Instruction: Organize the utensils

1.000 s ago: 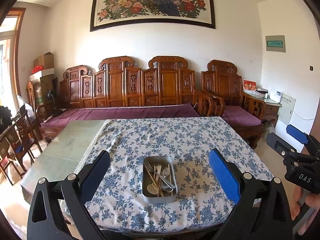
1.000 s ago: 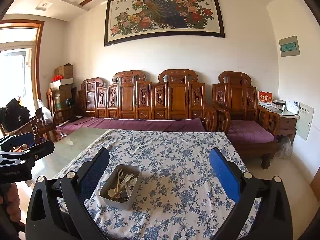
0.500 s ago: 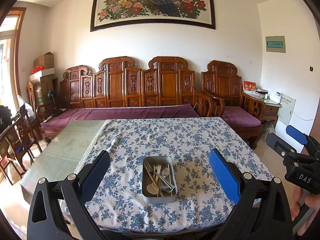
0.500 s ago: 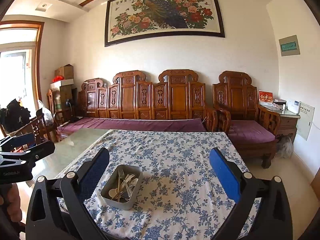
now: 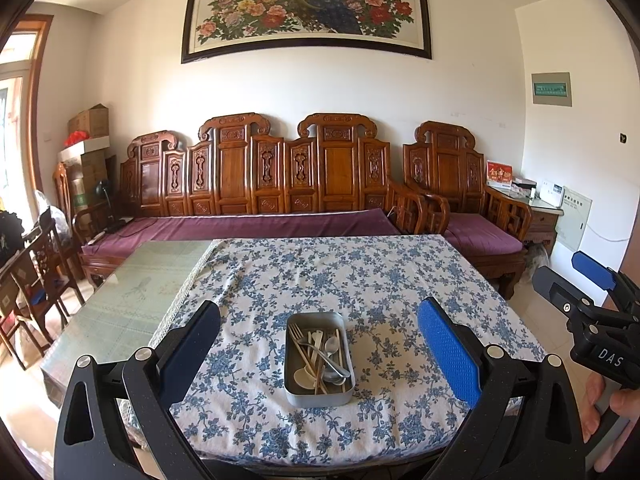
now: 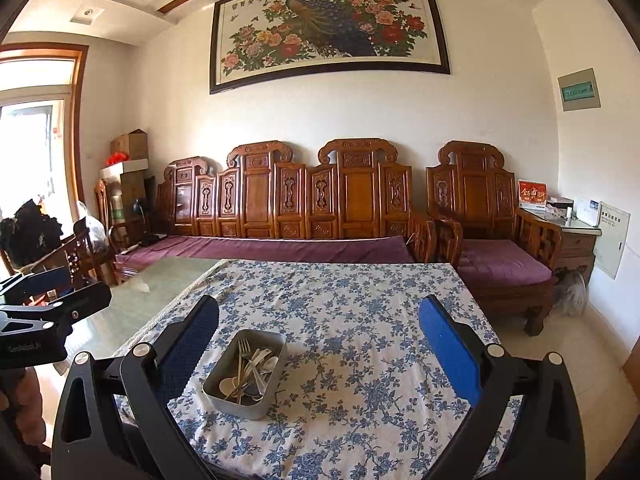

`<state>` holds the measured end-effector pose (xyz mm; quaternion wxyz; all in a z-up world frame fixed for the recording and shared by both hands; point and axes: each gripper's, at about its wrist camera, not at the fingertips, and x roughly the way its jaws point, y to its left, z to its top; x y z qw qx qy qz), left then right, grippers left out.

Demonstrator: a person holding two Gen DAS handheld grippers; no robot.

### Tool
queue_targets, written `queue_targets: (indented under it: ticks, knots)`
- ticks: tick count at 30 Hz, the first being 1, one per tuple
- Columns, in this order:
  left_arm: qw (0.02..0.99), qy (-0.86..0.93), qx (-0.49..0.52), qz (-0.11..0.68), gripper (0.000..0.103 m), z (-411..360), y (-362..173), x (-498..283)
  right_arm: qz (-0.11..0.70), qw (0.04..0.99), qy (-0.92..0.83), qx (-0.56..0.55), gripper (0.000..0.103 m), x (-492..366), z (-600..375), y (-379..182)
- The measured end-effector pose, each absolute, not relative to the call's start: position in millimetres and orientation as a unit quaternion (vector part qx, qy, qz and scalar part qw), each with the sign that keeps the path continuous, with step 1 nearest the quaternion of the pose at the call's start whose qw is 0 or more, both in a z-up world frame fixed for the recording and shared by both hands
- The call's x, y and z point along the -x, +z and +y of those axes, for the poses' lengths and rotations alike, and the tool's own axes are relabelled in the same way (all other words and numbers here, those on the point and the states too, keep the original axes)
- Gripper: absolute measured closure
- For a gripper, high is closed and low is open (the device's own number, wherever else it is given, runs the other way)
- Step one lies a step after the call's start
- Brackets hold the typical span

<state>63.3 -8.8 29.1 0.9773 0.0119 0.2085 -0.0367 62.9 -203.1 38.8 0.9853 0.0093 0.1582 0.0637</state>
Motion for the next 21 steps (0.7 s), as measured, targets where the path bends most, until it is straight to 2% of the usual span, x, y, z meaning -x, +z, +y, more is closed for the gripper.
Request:
queue_targets:
  ticks: [21]
  knots:
    - [0.978,-0.039,-0.009,0.207,0.008,-10.4,31.7,-62.2,0.159,0.985,0.065,-0.011,0.002,-63.0,-203.0,38.1]
